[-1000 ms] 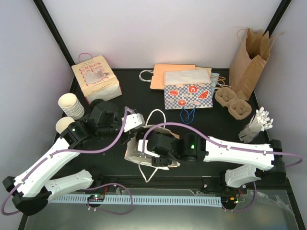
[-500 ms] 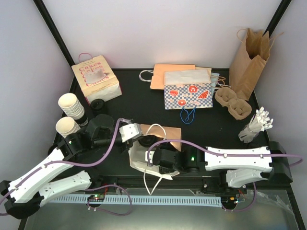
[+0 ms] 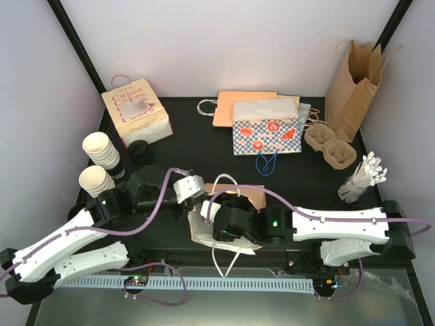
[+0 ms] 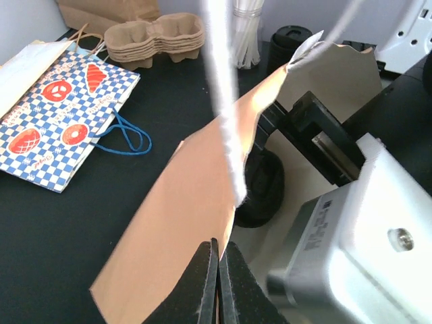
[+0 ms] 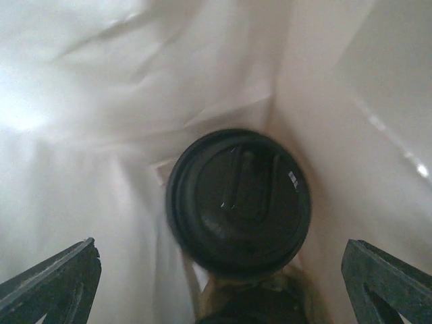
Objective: Pack the takeout coffee
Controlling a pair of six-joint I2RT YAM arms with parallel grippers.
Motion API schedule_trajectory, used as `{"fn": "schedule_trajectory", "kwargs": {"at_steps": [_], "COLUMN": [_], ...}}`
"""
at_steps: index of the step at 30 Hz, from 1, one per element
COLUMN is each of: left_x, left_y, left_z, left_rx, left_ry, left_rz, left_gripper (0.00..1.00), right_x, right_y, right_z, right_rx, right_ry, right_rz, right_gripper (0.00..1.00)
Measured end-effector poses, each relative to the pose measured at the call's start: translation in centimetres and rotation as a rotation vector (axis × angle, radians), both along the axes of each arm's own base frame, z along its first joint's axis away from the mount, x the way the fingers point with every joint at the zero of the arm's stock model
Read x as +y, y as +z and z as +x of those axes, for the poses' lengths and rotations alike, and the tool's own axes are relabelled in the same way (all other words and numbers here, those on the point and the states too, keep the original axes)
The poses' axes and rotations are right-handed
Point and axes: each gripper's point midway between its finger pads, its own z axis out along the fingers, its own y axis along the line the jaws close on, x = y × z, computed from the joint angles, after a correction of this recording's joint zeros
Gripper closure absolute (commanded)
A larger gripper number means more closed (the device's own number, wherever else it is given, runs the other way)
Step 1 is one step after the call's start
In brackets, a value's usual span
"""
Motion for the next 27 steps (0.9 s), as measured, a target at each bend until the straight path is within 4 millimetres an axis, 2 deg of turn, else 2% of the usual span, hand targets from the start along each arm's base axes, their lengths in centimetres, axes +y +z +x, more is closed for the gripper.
{"fn": "schedule_trajectory", "kwargs": {"at_steps": [4,11,15,27], "left_x": [-0.1,0.0,0.1,0.2], "left_y": [0.1,-0.1,0.1,-0.1], "left_z": [0.4,1.1,1.9,1.9], "left_rx": [0.002,-0.010,-0.026,-0.023], "left_ry": [0.026,0.062,0.106,0.111], "left_rz": [-0.012,-0.018,-0.039,-0.044], "left_gripper": [0.98,0.98,0.98,0.98], "right_x": [0.3,0.5,0.8,1.4], "right_y": [0.3,-0.6,-0.6,-1.3], "right_z": [1.1,1.4,1.3,0.5], "right_rx": [-0.012,0.052,0.133,0.202], "right_ry": [-0.098,-0.140,-0.149,-0.166], "right_rz": [0.005,-0.017,0.004,0.062], "right_gripper": [0.00,0.00,0.00,0.00]}}
